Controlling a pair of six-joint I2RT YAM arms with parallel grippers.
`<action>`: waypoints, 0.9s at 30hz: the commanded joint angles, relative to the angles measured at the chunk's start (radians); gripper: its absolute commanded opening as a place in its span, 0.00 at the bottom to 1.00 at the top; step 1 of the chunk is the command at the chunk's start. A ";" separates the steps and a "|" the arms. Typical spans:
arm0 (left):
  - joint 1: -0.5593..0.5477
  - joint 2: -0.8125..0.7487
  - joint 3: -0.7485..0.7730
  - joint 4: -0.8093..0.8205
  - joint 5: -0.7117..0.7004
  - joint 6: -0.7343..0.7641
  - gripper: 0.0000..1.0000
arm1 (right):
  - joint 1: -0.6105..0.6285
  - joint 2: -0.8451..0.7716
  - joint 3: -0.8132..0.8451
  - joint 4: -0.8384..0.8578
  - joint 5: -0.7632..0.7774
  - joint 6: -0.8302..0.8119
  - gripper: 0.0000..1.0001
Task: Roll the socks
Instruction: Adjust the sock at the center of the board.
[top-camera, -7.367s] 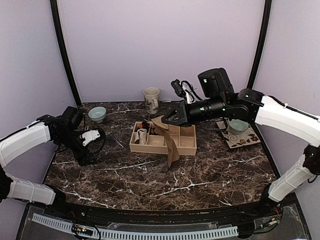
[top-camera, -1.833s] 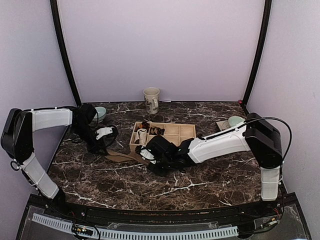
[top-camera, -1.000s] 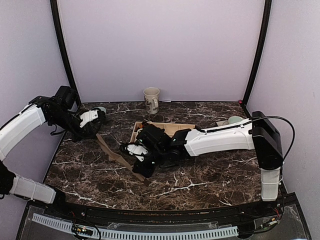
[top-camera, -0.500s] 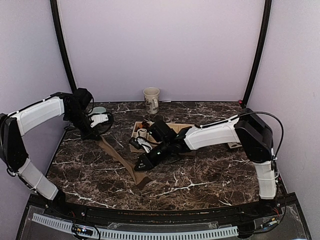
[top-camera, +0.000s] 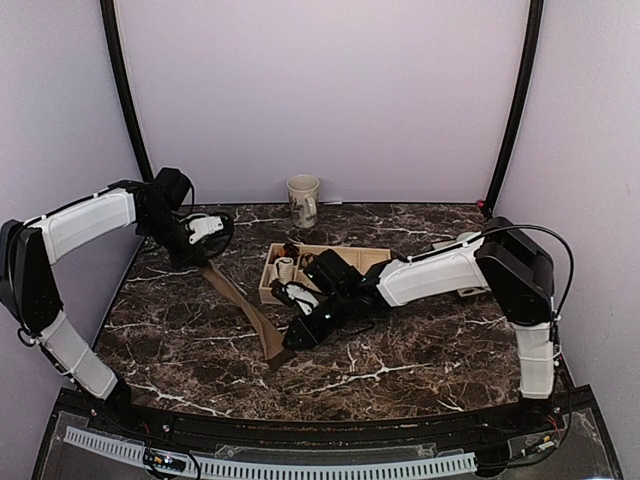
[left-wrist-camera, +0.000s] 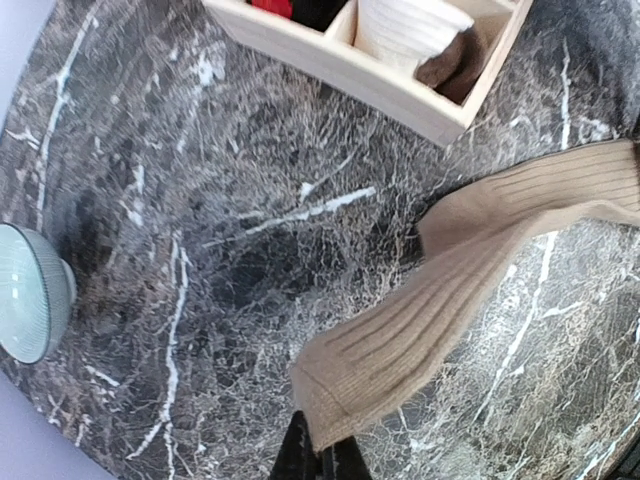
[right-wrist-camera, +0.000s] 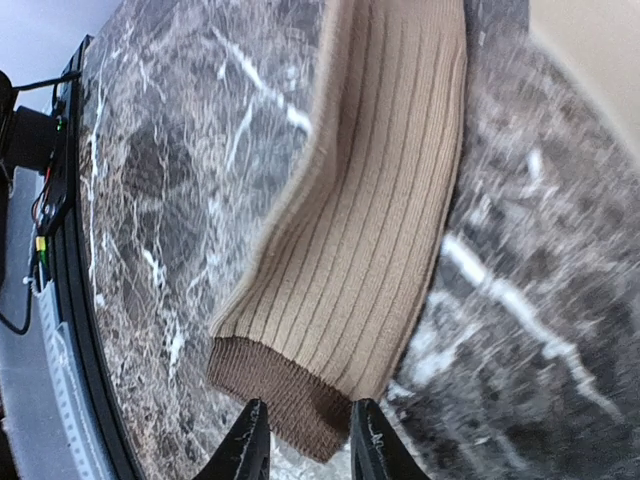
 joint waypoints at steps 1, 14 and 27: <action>-0.019 -0.113 -0.041 0.014 0.036 0.040 0.00 | 0.024 -0.015 0.023 0.056 0.106 -0.063 0.27; -0.026 -0.431 -0.503 0.168 -0.075 0.321 0.13 | 0.096 0.085 0.007 0.134 0.164 -0.016 0.21; -0.024 -0.407 -0.524 0.207 -0.166 0.200 0.47 | 0.151 0.058 -0.016 0.070 0.157 -0.027 0.18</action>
